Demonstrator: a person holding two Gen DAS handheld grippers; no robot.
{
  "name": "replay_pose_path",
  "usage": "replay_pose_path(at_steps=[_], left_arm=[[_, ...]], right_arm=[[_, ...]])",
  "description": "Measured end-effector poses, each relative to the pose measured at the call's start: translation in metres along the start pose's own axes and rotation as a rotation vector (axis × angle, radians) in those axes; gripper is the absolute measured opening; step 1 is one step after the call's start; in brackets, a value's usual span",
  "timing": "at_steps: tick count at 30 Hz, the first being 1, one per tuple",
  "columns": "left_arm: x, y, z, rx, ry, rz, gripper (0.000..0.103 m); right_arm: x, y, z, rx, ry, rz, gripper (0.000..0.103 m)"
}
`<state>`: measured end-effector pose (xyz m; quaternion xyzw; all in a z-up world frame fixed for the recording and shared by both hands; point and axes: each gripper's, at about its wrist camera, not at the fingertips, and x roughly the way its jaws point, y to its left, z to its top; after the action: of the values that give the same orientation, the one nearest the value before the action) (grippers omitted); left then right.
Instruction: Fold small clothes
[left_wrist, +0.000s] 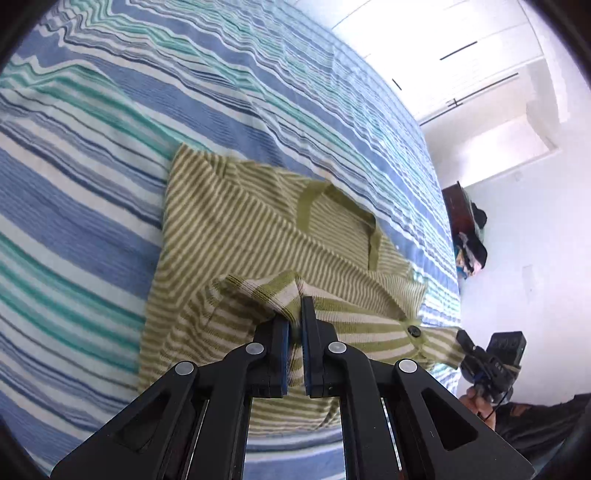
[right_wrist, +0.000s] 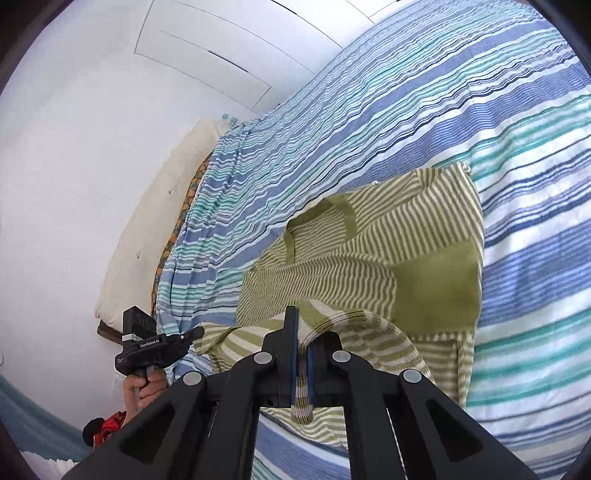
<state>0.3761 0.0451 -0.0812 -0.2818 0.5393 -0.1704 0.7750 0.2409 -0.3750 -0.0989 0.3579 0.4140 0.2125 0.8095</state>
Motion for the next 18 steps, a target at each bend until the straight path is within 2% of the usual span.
replay_pose_path(at_steps=[1,3,5,6,7,8,9,10,11,14,15,16,17,18], left_arm=[[0.014,-0.007,0.019,0.007,-0.014,0.030,0.003],[0.036,-0.012,0.053,0.004,-0.082,0.139,0.004],[0.061,-0.009,0.078,-0.004,-0.098,0.235,0.017],[0.073,-0.003,0.088,-0.031,-0.072,0.293,0.037],[0.081,0.004,0.094,-0.057,-0.039,0.334,0.053],[0.080,0.012,0.097,-0.078,-0.036,0.359,0.054],[0.069,0.021,0.096,-0.087,-0.065,0.355,0.054],[0.057,0.025,0.092,-0.084,-0.100,0.336,0.057],[0.046,0.027,0.084,-0.069,-0.128,0.312,0.059],[0.026,0.021,0.045,0.041,-0.150,0.273,0.072],[0.024,0.015,0.028,0.097,-0.136,0.267,0.081],[0.030,0.010,0.008,0.168,-0.112,0.281,0.089],[0.039,0.007,-0.010,0.250,-0.080,0.343,0.088],[0.055,0.008,-0.025,0.325,-0.029,0.452,0.080]], right_arm=[[0.012,-0.004,0.019,0.010,-0.007,-0.005,0.005],[0.037,-0.013,0.057,0.025,-0.027,-0.033,0.004],[0.060,-0.017,0.086,0.004,-0.090,-0.097,0.007],[0.070,-0.019,0.097,-0.014,-0.114,-0.144,0.012],[0.080,-0.023,0.105,-0.007,-0.113,-0.199,0.046],[0.088,-0.028,0.110,0.020,-0.088,-0.259,0.088],[0.090,-0.031,0.112,0.033,-0.081,-0.296,0.089],[0.086,-0.030,0.110,0.017,-0.098,-0.301,0.082],[0.081,-0.026,0.105,-0.020,-0.113,-0.296,0.080],[0.069,-0.004,0.075,-0.215,-0.076,-0.350,0.079],[0.071,0.005,0.061,-0.302,-0.046,-0.377,0.079],[0.074,0.014,0.044,-0.393,-0.009,-0.404,0.079],[0.075,0.015,0.022,-0.484,0.044,-0.437,0.079],[0.080,0.013,0.001,-0.544,0.106,-0.479,0.078]])
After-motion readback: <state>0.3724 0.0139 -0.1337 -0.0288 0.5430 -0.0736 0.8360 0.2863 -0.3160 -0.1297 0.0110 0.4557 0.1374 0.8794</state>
